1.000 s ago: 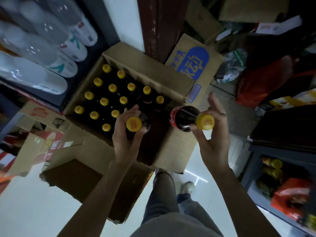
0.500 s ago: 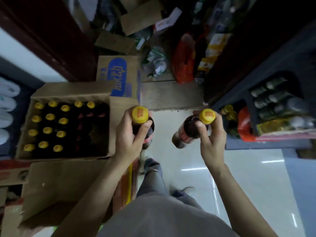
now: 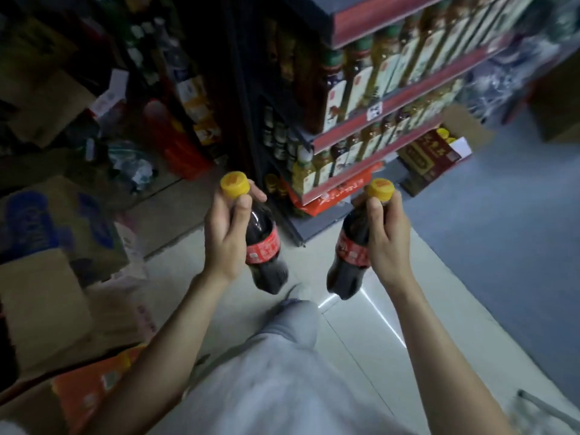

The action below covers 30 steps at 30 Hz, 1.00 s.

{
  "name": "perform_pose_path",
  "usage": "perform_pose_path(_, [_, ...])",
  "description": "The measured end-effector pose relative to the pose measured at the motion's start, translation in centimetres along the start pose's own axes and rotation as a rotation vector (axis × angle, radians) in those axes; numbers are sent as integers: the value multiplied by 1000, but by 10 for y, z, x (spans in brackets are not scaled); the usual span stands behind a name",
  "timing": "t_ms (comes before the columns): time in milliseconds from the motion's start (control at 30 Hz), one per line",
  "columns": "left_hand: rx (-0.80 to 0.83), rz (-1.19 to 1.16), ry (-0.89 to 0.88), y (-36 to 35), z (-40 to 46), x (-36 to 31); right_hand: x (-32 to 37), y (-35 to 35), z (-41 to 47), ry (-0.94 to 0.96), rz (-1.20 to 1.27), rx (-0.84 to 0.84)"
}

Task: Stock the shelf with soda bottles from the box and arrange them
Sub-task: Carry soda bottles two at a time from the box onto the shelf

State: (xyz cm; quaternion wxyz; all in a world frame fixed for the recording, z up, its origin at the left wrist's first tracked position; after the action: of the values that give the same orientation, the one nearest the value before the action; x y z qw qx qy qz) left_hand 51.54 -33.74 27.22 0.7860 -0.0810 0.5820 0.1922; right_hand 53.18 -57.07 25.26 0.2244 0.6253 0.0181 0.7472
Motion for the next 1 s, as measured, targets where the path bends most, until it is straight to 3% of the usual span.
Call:
perform_pose_path(200, [179, -108, -37, -133, 23, -16, -20, 75, 95, 83, 24, -71])
perform_pose_path(367, [200, -148, -124, -235, 69, -45, -29, 126, 194, 150, 16, -81])
perform_pose_path(700, [52, -222, -389, -392, 175, -149, -26, 228, 388, 279, 143, -104])
perform_pose_path(900, [-188, -192, -645, -471, 238, -218, -1, 278, 507, 450, 250, -73])
perform_pose_path(1000, [-248, -151, -683, -512, 265, -243, 20, 299, 563, 523, 330, -36])
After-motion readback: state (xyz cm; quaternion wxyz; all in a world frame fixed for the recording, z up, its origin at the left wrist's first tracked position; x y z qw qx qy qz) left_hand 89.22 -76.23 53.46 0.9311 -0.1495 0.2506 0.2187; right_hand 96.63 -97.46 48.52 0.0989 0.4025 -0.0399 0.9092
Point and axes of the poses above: each hand's wrist, its own z-axis towards the middle knuckle, its own y-axis out of the back of the hand, x = y × z, the point moved 6 cm from there along z, towards the middle knuckle, and after that the axes turned 10 degrees about -x, right-handed, at the moved point
